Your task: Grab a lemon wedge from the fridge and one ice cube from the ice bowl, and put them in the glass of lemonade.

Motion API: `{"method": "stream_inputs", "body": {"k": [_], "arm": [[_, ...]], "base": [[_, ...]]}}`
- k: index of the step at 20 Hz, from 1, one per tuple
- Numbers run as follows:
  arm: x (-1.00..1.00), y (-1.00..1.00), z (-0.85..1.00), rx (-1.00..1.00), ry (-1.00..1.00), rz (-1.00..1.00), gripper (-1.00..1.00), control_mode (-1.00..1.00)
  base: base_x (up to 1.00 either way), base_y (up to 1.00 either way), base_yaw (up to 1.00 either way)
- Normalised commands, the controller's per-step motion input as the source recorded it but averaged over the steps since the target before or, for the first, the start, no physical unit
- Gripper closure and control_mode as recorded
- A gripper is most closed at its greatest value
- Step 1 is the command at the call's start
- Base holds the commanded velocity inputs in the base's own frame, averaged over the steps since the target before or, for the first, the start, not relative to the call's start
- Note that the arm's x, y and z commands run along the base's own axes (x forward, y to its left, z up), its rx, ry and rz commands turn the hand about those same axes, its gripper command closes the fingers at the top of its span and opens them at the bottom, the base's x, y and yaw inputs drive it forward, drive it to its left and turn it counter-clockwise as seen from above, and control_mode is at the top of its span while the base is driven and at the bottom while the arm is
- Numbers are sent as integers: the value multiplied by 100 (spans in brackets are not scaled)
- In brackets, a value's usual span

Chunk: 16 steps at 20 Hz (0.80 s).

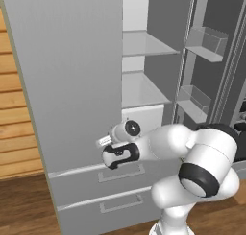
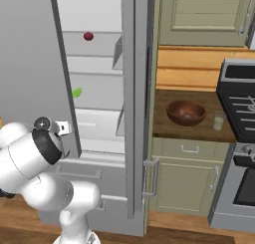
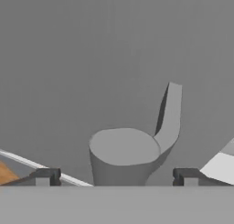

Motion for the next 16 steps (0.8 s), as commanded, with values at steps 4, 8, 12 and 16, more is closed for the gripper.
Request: {"method": "stream_inputs", "body": {"k": [4, 8, 12, 16], "arm": [[9, 33, -2, 0, 9, -1, 100, -100], [1, 40, 0, 0, 17, 0, 100, -100], [-1, 72, 5, 0, 23, 0, 100, -100], [-34, 87, 1, -3, 19, 1, 100, -100]], "base": [[0, 0, 0], [0, 0, 0], [0, 0, 0], [0, 0, 0]]}}
